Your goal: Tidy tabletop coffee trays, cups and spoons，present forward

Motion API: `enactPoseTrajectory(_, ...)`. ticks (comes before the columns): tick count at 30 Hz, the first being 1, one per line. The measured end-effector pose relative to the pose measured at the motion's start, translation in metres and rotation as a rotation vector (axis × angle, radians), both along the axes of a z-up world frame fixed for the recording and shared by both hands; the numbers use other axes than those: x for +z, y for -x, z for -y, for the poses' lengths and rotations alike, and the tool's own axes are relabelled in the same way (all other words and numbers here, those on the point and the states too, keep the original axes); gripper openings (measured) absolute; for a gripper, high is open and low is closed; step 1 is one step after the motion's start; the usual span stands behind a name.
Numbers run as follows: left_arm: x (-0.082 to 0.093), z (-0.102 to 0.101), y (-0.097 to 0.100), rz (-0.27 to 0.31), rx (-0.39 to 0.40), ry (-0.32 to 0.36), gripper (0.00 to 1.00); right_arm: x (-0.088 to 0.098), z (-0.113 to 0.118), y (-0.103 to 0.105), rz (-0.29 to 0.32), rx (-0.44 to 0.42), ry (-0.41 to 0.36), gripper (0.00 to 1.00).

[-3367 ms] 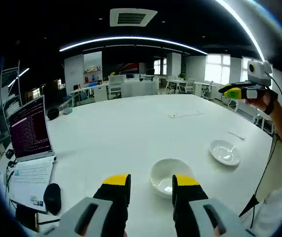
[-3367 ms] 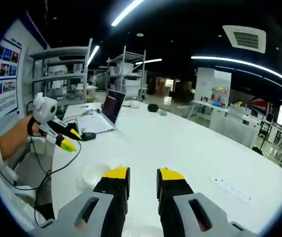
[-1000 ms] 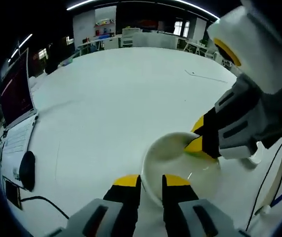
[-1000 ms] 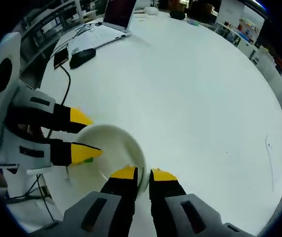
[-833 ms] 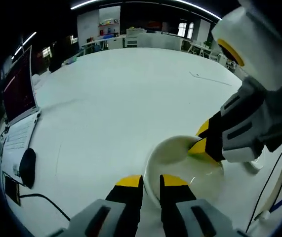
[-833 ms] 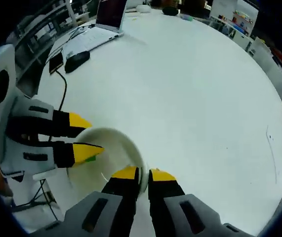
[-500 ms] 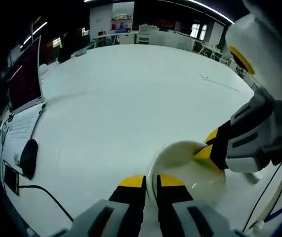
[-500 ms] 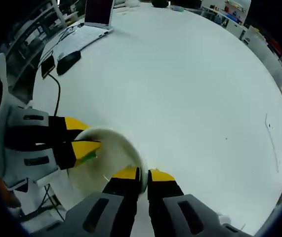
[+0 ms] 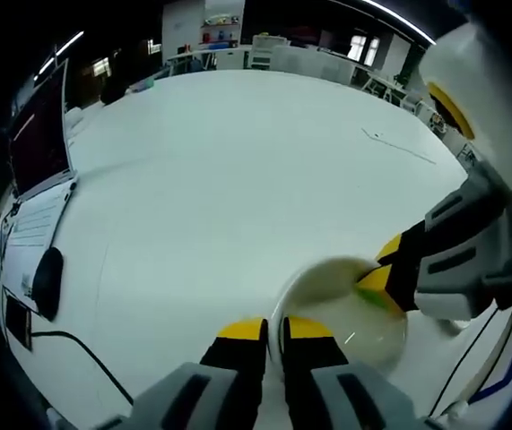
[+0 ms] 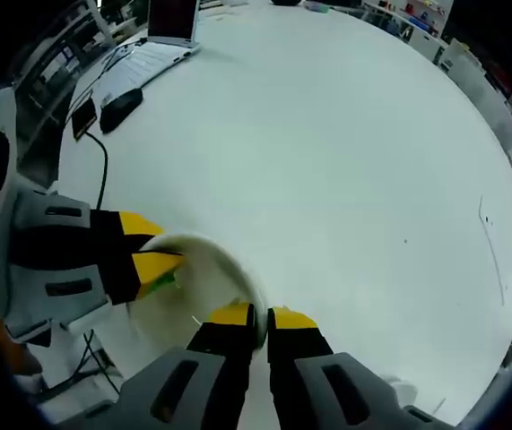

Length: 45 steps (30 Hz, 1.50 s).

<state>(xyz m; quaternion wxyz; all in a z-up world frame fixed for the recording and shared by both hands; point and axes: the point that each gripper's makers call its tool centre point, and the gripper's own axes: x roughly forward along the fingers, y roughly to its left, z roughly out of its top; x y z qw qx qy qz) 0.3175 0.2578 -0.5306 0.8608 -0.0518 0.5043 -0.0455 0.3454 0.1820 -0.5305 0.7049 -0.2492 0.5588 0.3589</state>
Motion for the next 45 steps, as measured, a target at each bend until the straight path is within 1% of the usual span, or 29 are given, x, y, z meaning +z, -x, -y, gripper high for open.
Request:
enactPoseTrajectory(5,0.004,0.01,-0.003,-0.005,-0.015,0.001,0.08,0.002,0.008,-0.002,-0.006,-0.006,0.015,0.06)
enactPoseTrajectory(10,0.01,0.018,-0.007,-0.004,-0.035,0.001,0.08,0.008,0.018,-0.007,-0.009,-0.024,0.0,0.06)
enactPoseTrajectory(11,0.012,0.021,-0.009,-0.003,-0.038,0.002,0.08,0.01,0.019,-0.012,-0.011,-0.028,-0.003,0.06)
enactPoseTrajectory(12,0.015,0.024,-0.01,-0.001,-0.043,0.004,0.08,0.012,0.022,-0.015,-0.011,-0.031,-0.007,0.06)
enactPoseTrajectory(15,0.019,0.034,-0.013,0.002,-0.068,0.001,0.08,0.017,0.033,-0.012,-0.017,-0.047,-0.01,0.07)
enactPoseTrajectory(18,0.023,0.046,-0.016,-0.003,-0.086,0.009,0.08,0.022,0.046,-0.01,-0.013,-0.055,0.003,0.07)
enactPoseTrajectory(21,0.027,0.06,-0.019,-0.003,-0.111,0.01,0.08,0.027,0.059,-0.011,-0.005,-0.068,0.012,0.06)
enactPoseTrajectory(24,0.031,0.076,-0.022,0.0,-0.138,0.016,0.08,0.03,0.077,-0.011,-0.009,-0.09,0.021,0.06)
enactPoseTrajectory(26,0.033,0.089,-0.024,0.002,-0.16,0.02,0.08,0.033,0.09,-0.012,0.002,-0.105,0.022,0.06)
enactPoseTrajectory(29,0.035,0.109,-0.027,0.003,-0.198,0.021,0.08,0.036,0.11,-0.012,0.0,-0.135,0.026,0.06)
enactPoseTrajectory(30,0.037,0.116,-0.028,0.011,-0.21,0.025,0.08,0.037,0.117,-0.012,-0.002,-0.145,0.032,0.06)
enactPoseTrajectory(31,0.037,0.123,-0.029,0.009,-0.22,0.025,0.08,0.039,0.126,-0.013,0.006,-0.162,0.027,0.06)
enactPoseTrajectory(33,0.039,0.136,-0.031,0.013,-0.245,0.027,0.08,0.04,0.14,-0.01,-0.003,-0.178,0.036,0.07)
enactPoseTrajectory(37,0.041,0.16,-0.031,0.008,-0.289,0.027,0.08,0.042,0.162,-0.008,-0.009,-0.215,0.032,0.07)
enactPoseTrajectory(42,0.044,0.183,-0.031,0.012,-0.327,0.029,0.08,0.044,0.185,-0.004,-0.019,-0.262,0.012,0.07)
enactPoseTrajectory(43,0.044,0.186,-0.031,0.009,-0.332,0.028,0.08,0.043,0.187,-0.009,-0.02,-0.265,0.012,0.07)
enactPoseTrajectory(45,0.043,0.197,-0.029,0.003,-0.354,0.021,0.08,0.043,0.196,-0.007,-0.023,-0.272,0.02,0.07)
